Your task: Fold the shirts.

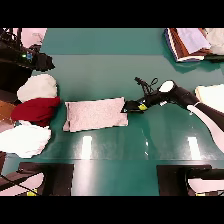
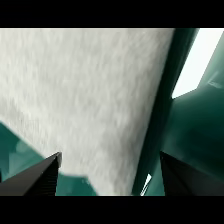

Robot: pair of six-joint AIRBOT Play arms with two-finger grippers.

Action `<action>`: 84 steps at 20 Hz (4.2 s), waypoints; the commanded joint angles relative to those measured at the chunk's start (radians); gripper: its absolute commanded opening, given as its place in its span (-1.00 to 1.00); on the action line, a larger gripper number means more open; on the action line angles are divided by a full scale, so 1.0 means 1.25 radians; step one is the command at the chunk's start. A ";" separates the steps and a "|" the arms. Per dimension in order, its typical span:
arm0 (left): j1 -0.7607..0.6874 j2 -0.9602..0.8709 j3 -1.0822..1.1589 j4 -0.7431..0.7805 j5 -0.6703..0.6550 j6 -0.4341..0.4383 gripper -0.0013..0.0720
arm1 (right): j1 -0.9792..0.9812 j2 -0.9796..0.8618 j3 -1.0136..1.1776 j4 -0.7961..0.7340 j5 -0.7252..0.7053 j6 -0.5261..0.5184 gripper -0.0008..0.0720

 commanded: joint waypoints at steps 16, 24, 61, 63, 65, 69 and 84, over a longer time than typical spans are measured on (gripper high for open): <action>-0.002 -0.007 -0.002 -0.114 0.011 0.014 -0.91 | -0.048 -0.018 0.103 0.042 0.033 -0.034 -0.94; -0.058 -0.009 -0.004 -0.176 0.057 -0.002 -0.91 | -0.544 0.224 0.103 -0.090 0.128 0.004 -0.95; -0.218 -0.090 -0.004 -0.164 0.121 0.022 -0.91 | -1.017 0.397 0.112 -0.675 0.327 0.153 -0.91; -0.218 -0.090 -0.004 -0.164 0.121 0.024 -0.91 | -1.017 0.394 0.089 -0.747 0.369 0.161 0.25; -0.218 -0.090 -0.004 -0.165 0.113 0.035 -0.91 | -1.016 0.395 0.069 -0.775 0.375 0.168 0.71; -0.218 -0.090 -0.004 -0.164 0.121 0.036 -0.91 | -0.949 0.395 0.069 -0.634 0.387 0.178 0.59; -0.218 -0.089 -0.004 -0.170 0.125 0.035 -0.91 | -0.366 0.395 0.069 -0.419 0.320 0.172 -0.93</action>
